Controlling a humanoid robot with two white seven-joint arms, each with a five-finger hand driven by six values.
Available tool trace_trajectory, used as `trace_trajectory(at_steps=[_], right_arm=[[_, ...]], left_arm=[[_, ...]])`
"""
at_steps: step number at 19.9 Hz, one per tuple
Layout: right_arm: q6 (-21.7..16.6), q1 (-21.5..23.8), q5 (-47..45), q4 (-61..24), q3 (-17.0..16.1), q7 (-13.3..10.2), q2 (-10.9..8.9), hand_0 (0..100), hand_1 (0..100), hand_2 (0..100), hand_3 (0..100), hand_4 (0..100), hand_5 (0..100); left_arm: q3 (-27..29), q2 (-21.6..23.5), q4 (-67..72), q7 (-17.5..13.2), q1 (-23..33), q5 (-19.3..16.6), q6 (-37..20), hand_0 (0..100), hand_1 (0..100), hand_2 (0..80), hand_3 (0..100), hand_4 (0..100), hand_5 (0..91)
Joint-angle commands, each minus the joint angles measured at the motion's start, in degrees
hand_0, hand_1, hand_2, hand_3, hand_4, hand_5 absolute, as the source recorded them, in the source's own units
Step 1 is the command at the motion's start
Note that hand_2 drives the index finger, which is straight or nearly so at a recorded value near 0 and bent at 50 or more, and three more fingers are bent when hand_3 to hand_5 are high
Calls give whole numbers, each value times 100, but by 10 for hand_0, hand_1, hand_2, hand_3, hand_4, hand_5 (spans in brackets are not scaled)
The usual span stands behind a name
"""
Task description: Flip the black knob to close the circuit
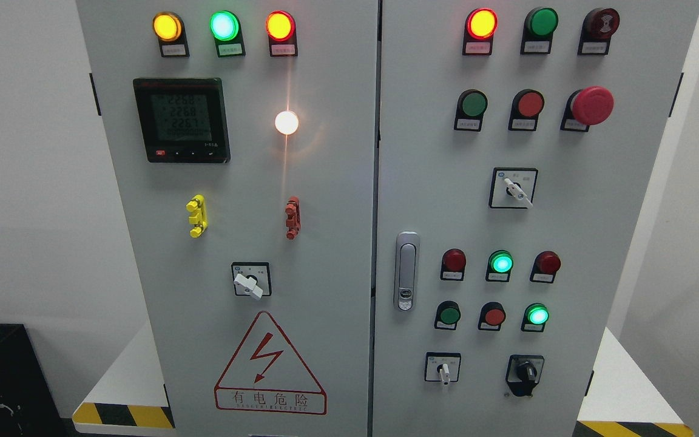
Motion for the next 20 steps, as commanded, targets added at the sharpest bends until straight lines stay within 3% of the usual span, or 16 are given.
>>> trace_trajectory(at_steps=[1,9,20], right_arm=[[141,-21,523,-1816,12,-206,7,0,56,736,891,776,775],[817,-38,1112,-2800,197,-364,15,0,63,835,982,867,901],[1029,-328,2220,-3539,197,-329,15,0,0,883,1000,920,959]], left_arm=[[0,0,-176,-4,132,3,3,120,556,0,0,0,0],[0,0,-176,-4,132,-6,3,120,556,0,0,0,0],[0,0,-176,-4,132,3,3,120,556,0,0,0,0]])
